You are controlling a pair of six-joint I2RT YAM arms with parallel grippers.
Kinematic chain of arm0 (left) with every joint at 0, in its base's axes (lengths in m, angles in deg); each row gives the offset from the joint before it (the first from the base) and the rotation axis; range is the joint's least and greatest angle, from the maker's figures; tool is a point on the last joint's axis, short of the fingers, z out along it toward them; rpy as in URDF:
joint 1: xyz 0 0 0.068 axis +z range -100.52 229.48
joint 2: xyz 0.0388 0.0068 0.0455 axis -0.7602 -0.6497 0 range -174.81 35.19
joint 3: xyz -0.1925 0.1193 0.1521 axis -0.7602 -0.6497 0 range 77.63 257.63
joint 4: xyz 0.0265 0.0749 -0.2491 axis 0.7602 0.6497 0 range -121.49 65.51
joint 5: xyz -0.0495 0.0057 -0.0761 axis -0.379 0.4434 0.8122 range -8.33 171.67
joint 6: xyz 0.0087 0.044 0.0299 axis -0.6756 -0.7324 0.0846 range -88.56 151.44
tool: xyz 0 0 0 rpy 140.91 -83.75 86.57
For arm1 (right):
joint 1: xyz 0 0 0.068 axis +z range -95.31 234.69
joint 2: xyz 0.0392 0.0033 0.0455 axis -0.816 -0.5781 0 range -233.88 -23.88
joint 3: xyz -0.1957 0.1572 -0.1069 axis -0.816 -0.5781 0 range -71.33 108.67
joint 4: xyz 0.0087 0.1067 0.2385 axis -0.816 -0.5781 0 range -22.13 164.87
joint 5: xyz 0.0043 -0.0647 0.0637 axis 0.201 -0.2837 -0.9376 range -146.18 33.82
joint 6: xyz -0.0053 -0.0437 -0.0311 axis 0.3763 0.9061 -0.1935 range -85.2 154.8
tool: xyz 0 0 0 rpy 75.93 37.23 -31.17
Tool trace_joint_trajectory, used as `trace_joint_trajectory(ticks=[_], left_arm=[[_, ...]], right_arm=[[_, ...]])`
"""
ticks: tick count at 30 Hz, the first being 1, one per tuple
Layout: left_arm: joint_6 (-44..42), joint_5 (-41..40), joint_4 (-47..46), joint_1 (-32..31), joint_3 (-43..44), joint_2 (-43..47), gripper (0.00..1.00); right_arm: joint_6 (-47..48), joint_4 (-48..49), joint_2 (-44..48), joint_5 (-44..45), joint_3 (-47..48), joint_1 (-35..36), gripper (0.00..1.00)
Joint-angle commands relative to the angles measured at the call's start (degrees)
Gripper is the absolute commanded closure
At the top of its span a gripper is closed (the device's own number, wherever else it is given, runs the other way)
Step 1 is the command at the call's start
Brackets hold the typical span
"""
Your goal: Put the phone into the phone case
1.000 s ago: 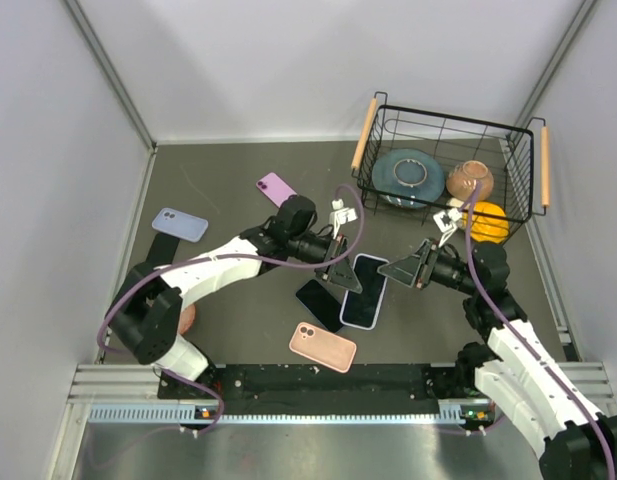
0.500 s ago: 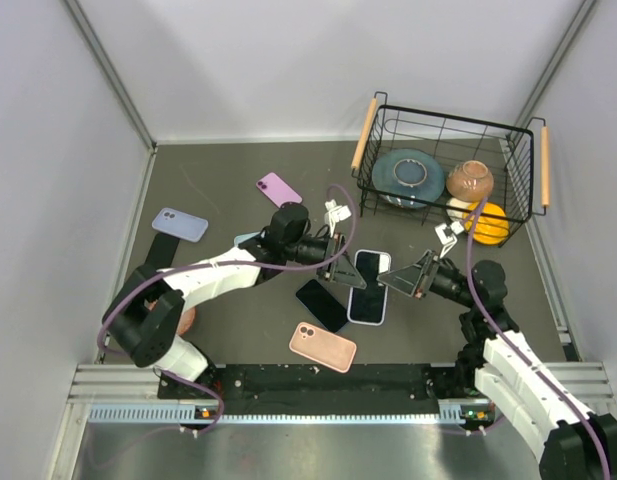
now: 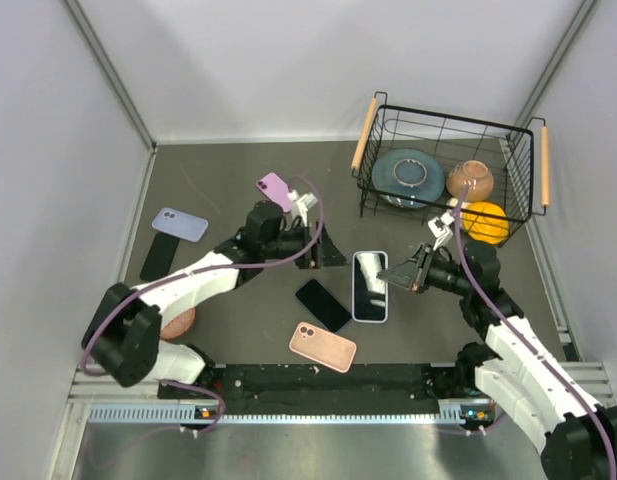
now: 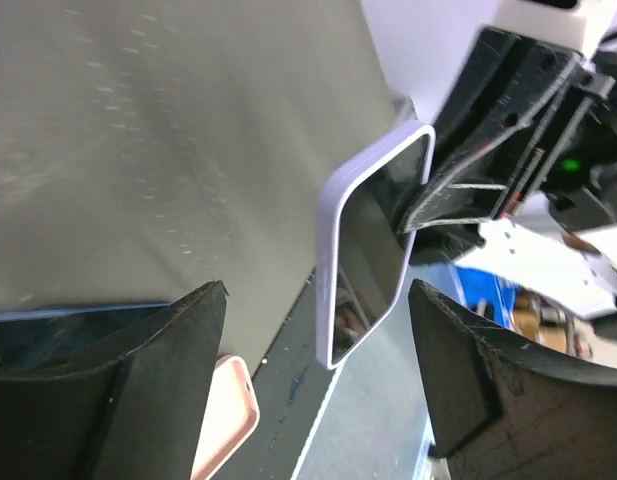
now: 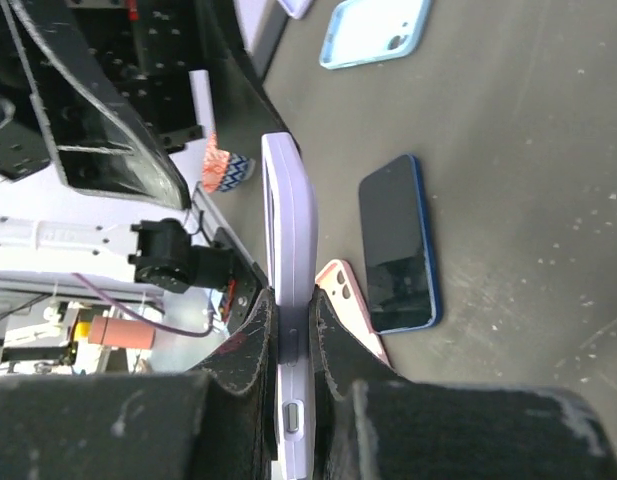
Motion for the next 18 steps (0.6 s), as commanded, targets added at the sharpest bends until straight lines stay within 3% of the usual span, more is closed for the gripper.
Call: trace_joint_trajectory(ticks=[1,6,15,18], left_arm=[[-4.45,-11.33,12.62,3.67,-0.95,7.04,0.20],[-7.63,-26.19,28.45,4.21,1.16,8.02,0.19],[-2.98,-36.57,32.69,5.00,-2.96,9.43,0.15],[-1.40,-38.86,33.05,5.61,-3.85,10.04,0.15]], right_arm=[[11.24,-14.46,-4.93,4.28,10.01,0.20,1.00],[16.26,-20.81,-15.39,6.12,15.19,-1.03,1.00],[22.24,-22.93,-26.64,11.84,17.67,-2.43,0.99],[23.91,-23.99,-29.73,14.20,18.19,-3.75,0.94]])
